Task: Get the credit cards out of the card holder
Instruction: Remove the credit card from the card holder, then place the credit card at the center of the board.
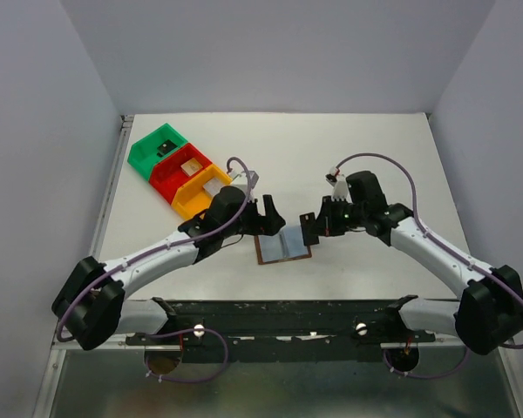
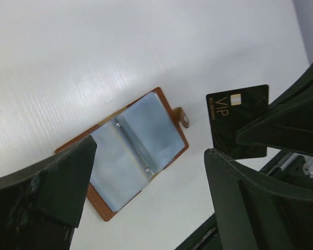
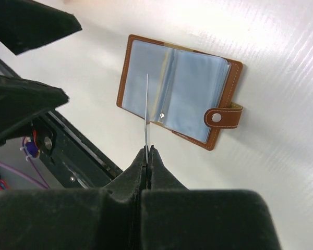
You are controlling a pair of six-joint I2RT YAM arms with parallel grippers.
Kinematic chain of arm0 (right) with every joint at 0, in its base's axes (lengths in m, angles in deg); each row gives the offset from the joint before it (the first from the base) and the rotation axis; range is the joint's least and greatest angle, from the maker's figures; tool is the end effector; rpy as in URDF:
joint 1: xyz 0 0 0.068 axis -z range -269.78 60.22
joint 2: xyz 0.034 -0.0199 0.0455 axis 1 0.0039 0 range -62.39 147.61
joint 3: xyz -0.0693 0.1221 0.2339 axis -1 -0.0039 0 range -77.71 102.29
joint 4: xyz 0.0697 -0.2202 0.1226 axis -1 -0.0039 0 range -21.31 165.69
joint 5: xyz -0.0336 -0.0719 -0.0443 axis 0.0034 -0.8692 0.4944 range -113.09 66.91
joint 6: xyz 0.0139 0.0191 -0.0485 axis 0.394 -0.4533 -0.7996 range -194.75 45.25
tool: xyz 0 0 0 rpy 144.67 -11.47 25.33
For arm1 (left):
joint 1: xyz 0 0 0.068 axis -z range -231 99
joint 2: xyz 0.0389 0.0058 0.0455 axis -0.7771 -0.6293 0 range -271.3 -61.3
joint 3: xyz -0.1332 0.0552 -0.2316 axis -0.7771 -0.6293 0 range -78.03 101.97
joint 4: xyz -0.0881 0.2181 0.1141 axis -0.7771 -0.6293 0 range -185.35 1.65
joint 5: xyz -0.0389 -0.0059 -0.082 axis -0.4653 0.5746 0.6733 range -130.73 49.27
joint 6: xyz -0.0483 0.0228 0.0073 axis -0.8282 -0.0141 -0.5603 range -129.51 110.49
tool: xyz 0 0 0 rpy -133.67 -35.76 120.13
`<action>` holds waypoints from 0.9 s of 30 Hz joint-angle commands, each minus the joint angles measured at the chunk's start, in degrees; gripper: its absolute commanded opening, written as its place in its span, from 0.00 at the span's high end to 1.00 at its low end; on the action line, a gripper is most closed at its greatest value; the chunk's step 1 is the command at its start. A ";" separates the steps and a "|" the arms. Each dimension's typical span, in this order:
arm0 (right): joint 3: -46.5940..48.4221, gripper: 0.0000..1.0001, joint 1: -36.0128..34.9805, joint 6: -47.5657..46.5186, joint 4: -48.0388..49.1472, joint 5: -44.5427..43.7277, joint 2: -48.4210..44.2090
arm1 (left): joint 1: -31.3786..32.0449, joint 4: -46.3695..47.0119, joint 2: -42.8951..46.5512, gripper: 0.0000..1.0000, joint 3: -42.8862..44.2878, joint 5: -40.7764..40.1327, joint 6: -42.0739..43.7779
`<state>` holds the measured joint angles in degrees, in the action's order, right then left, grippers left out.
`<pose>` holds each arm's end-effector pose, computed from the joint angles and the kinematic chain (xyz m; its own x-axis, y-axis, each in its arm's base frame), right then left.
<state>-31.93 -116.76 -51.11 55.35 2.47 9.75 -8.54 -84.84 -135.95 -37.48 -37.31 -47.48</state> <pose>0.2229 0.1308 0.2325 -0.8640 -0.0341 -0.5024 -0.3566 0.7458 0.5627 0.2058 -0.1912 0.2247 -0.7339 -0.1610 -0.6599 0.3300 0.7646 -0.5536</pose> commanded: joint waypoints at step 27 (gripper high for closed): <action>24.18 1.00 -15.73 -20.74 -25.36 18.12 -1.39 | -12.40 23.92 18.05 0.24 -4.43 59.34 2.29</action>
<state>-10.40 -131.29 -70.78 32.88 19.08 7.45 -22.18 -64.21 -117.14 -41.50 17.07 -44.51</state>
